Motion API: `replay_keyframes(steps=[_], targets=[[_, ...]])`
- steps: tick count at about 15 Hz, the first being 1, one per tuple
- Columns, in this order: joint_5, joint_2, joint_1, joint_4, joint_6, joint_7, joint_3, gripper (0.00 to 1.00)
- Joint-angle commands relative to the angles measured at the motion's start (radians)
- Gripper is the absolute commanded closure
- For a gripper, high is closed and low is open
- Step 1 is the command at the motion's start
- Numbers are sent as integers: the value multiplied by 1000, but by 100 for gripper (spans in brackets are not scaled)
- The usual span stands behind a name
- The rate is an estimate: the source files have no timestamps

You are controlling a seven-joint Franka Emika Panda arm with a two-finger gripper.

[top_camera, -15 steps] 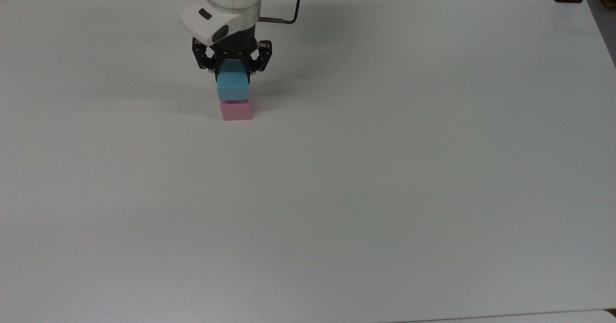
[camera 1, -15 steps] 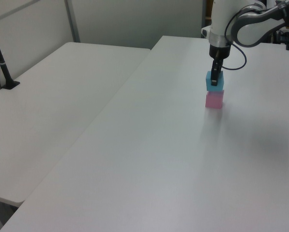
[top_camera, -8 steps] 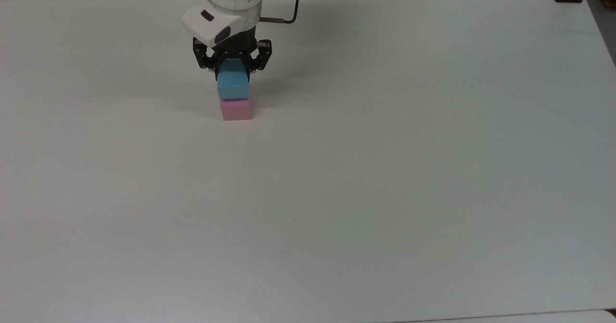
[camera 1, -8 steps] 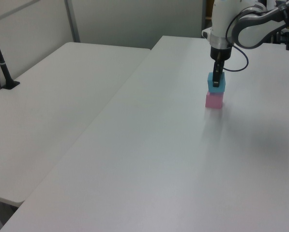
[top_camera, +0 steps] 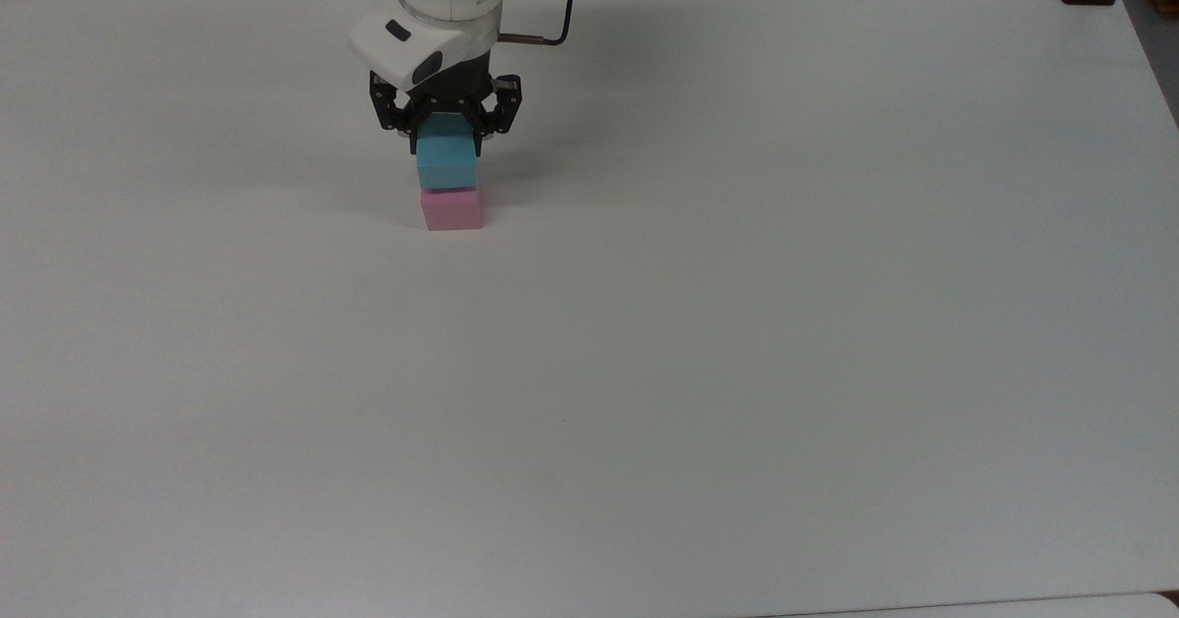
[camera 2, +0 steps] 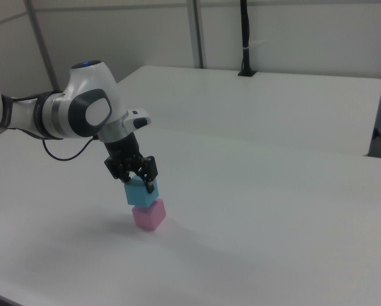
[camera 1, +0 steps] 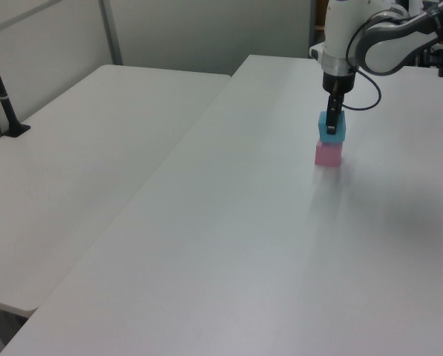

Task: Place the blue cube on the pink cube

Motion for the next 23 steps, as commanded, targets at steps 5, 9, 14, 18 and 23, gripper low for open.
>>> replay_keyframes(steps=[5, 9, 14, 18, 23], targets=[[-13, -30, 11, -17, -24, 32, -4, 13], [-7, -33, -1, 80, -180, 26, -4, 0], [43, -25, -12, 318, -411, 36, -5, 0], [192, -24, -48, 540, -585, 44, -10, 0], [211, -28, -36, 627, -678, 101, -34, 0]])
